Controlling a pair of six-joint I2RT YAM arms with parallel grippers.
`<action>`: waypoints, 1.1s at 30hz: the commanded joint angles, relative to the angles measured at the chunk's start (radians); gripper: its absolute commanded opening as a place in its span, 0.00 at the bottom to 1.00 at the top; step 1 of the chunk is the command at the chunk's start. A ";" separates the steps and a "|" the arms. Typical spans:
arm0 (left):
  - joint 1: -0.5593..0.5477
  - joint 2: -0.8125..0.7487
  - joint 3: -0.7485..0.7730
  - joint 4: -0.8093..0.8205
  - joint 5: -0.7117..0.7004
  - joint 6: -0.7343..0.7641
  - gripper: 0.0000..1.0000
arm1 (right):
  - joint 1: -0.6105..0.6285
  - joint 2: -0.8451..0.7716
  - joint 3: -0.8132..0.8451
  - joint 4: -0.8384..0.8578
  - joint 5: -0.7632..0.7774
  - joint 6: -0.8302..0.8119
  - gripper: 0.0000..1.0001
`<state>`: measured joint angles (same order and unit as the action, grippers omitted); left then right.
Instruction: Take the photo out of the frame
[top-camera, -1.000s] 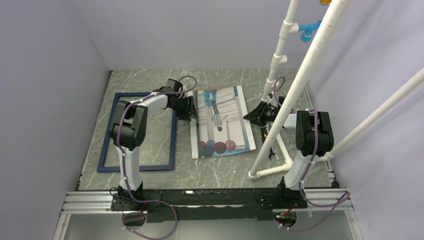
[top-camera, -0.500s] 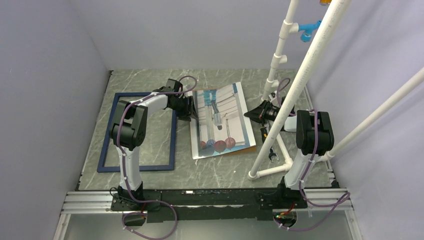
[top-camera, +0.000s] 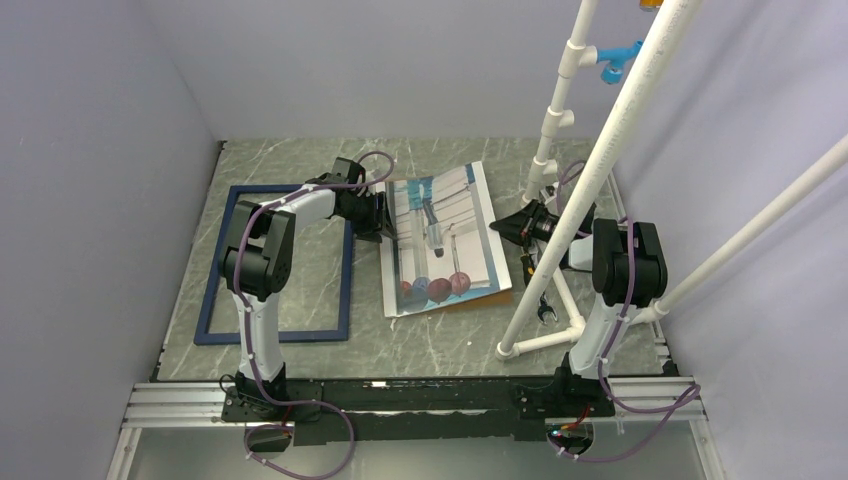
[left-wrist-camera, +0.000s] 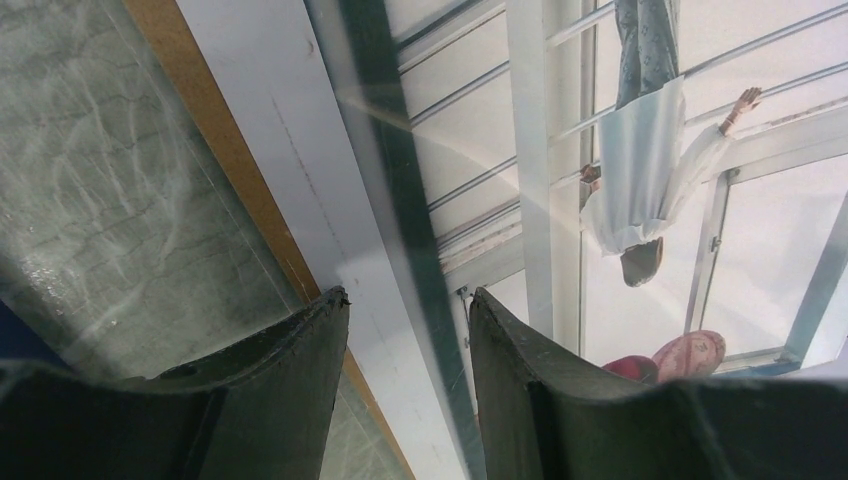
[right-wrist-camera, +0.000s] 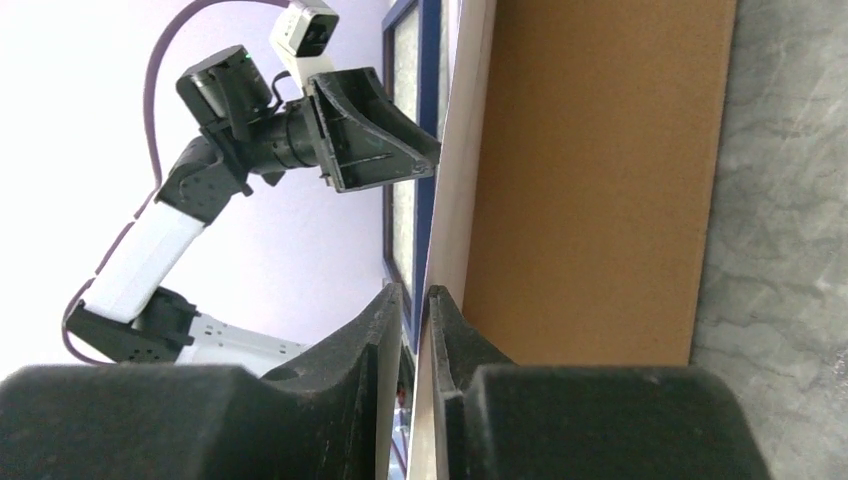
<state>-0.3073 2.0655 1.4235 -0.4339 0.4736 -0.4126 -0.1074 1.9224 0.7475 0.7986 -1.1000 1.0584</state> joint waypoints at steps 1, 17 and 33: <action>0.000 0.057 -0.031 -0.043 -0.116 0.050 0.55 | -0.011 0.015 -0.006 0.170 -0.050 0.071 0.16; 0.000 0.059 -0.031 -0.043 -0.113 0.052 0.55 | -0.031 0.030 -0.037 0.332 -0.071 0.185 0.12; -0.006 0.058 -0.031 -0.042 -0.113 0.055 0.55 | -0.035 0.027 -0.028 0.266 -0.065 0.146 0.00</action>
<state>-0.3092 2.0655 1.4235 -0.4324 0.4736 -0.4088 -0.1360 1.9694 0.7071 1.0733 -1.1542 1.2587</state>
